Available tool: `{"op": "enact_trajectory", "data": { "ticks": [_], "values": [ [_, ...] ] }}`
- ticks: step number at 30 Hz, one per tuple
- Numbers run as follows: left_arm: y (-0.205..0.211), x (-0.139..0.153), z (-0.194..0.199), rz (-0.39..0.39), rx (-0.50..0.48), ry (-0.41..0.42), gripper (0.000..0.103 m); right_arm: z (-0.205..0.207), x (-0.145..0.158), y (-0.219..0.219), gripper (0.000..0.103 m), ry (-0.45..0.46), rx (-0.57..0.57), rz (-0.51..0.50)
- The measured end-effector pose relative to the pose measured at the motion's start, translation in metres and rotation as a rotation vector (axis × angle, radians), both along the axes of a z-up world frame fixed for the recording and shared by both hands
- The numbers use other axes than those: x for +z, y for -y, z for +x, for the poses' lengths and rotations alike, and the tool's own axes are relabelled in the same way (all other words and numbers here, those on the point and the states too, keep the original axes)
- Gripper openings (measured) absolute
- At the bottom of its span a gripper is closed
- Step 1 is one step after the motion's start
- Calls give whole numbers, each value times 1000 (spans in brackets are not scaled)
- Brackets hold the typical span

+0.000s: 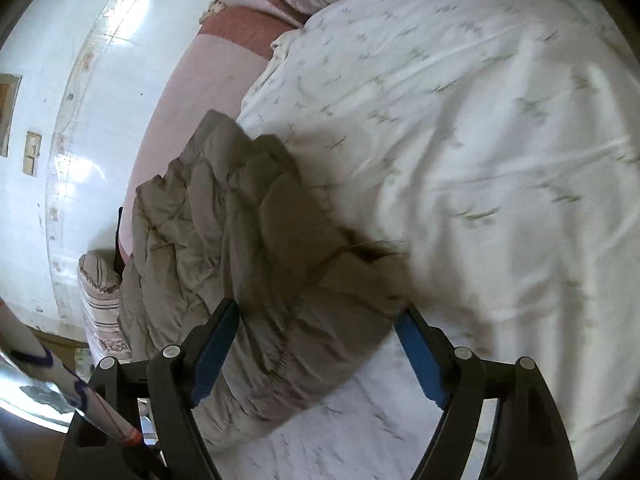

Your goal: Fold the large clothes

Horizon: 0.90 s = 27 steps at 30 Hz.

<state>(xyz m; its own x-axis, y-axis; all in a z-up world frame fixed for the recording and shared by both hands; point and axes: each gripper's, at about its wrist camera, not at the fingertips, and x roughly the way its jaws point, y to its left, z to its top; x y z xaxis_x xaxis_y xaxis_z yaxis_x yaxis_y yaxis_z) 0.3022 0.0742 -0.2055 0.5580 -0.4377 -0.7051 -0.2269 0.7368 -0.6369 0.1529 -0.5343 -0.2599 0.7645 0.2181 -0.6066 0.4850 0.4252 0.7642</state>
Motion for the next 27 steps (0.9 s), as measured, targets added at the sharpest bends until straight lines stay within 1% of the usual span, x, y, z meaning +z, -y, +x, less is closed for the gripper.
{"op": "enact_trajectory", "data": {
  "ticks": [1, 2, 3, 5, 6, 7, 8, 9, 11, 14, 16, 18, 19, 20, 21, 22, 23, 25, 26, 27],
  "values": [
    [6, 0, 6, -3, -22, 1, 83, 3, -1, -2, 86, -2, 0, -13],
    [13, -1, 12, 10, -44, 0, 83, 8, -1, -5, 84, -7, 8, -30],
    [21, 0, 15, 70, -47, 11, 81, 10, -1, -7, 73, -10, 8, -46],
    [30, 8, 12, 160, -45, 47, 60, 12, 6, -11, 54, -12, 14, -98],
    [34, 15, 7, 204, -37, 72, 54, 12, 10, -13, 50, -11, 21, -124],
    [37, 22, 1, 239, -30, 98, 44, 11, 16, -17, 44, -16, 32, -161],
    [40, 28, -5, 267, -27, 119, 42, 10, 23, -23, 41, -23, 45, -210],
    [43, 35, -15, 300, -24, 141, 41, 8, 28, -29, 40, -27, 57, -249],
    [43, 42, -29, 331, -25, 152, 41, -1, 38, -39, 38, -32, 79, -303],
    [34, 46, -58, 353, -23, 163, 41, -25, 52, -52, 37, -16, 107, -347],
    [28, 44, -80, 366, -49, 173, 42, -45, 54, -57, 37, -9, 119, -340],
    [21, 38, -98, 363, -66, 177, 46, -67, 51, -58, 38, -12, 132, -314],
    [15, 36, -109, 360, -69, 179, 52, -80, 46, -58, 44, -19, 136, -288],
    [7, 37, -118, 359, -61, 178, 59, -86, 41, -55, 54, -30, 133, -265],
    [0, 41, -125, 362, -36, 187, 60, -96, 35, -51, 61, -51, 119, -228],
    [-11, 49, -135, 362, 2, 222, 60, -105, 32, -46, 70, -58, 99, -197],
    [-19, 57, -143, 381, 45, 252, 60, -119, 30, -38, 73, -45, 66, -161],
    [-32, 75, -160, 448, 138, 332, 60, -144, 33, -26, 73, -15, 4, -125],
    [-30, 84, -166, 502, 160, 370, 60, -157, 39, -22, 74, -8, -45, -150],
    [-22, 90, -168, 549, 150, 389, 60, -168, 47, -22, 75, -6, -84, -202]
  ]
}}
